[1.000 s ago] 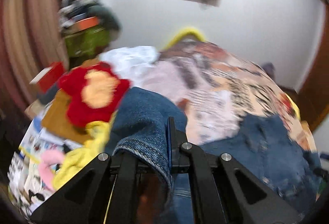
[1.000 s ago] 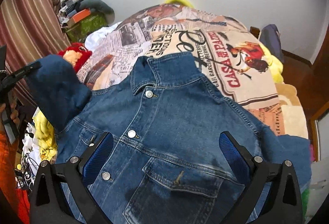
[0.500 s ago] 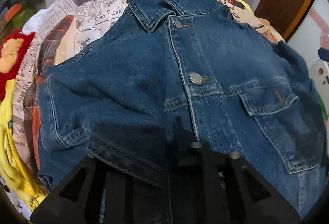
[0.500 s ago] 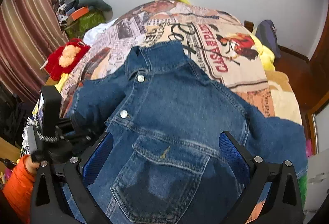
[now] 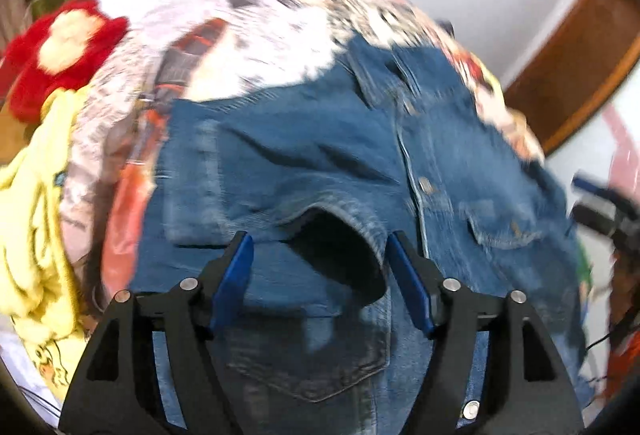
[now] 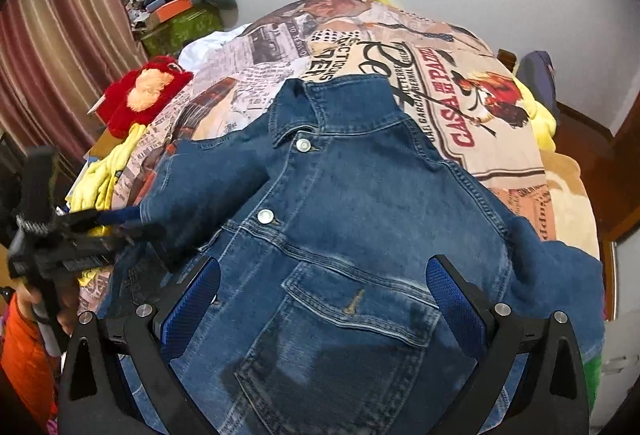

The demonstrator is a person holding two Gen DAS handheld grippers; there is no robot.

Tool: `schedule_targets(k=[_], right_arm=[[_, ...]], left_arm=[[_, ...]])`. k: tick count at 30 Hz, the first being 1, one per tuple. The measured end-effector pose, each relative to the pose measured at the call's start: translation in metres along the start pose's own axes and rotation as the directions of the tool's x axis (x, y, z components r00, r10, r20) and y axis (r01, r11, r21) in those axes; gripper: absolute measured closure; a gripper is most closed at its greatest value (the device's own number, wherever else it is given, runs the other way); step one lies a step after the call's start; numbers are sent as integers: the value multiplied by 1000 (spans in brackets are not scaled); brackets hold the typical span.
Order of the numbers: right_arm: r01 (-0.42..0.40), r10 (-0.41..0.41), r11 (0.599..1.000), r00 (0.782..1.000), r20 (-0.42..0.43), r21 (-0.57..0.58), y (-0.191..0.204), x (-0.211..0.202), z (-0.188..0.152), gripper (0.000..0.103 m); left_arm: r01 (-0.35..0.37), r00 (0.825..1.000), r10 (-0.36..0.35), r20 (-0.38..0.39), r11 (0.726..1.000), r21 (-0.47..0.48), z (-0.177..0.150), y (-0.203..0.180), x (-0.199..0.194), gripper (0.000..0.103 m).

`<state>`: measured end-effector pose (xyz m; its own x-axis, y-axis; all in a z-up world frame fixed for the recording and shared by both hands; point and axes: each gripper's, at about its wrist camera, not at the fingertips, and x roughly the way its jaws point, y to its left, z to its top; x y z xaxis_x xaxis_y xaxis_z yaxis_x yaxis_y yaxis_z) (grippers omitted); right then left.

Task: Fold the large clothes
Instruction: 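Lift the sleeve with the left gripper and fold it across the jacket body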

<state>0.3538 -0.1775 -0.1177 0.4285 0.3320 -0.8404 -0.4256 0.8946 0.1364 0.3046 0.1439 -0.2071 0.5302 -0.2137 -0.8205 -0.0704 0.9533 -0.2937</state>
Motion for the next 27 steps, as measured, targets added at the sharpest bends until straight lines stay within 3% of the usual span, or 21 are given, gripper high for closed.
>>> schedule_targets(k=[8, 11, 13, 15, 17, 21, 27], right_arm=[[-16, 16, 1000, 999, -34, 1, 3, 15, -3, 1], [-14, 15, 1000, 999, -46, 19, -2, 20, -3, 1], [-16, 18, 999, 998, -54, 35, -7, 24, -2, 1], [-14, 17, 999, 998, -60, 48, -10, 26, -2, 1], [-14, 18, 998, 998, -65, 58, -14, 28, -2, 1], [-19, 24, 997, 998, -64, 77, -19, 28, -3, 1], [-25, 30, 996, 999, -44, 90, -26, 21, -3, 1]], left_arm=[[-9, 1000, 15, 23, 977, -213, 22, 75, 0, 32], [28, 999, -32, -11, 961, -274, 21, 92, 18, 33], [66, 996, -78, -33, 957, -282, 21, 96, 32, 40], [57, 995, -77, -60, 956, -287, 21, 98, 44, 41], [36, 994, -64, -85, 955, -294, 19, 99, 58, 46], [24, 994, -52, -95, 961, -275, 19, 96, 67, 77], [-12, 1000, 9, -18, 988, -152, 42, 61, 32, 89]])
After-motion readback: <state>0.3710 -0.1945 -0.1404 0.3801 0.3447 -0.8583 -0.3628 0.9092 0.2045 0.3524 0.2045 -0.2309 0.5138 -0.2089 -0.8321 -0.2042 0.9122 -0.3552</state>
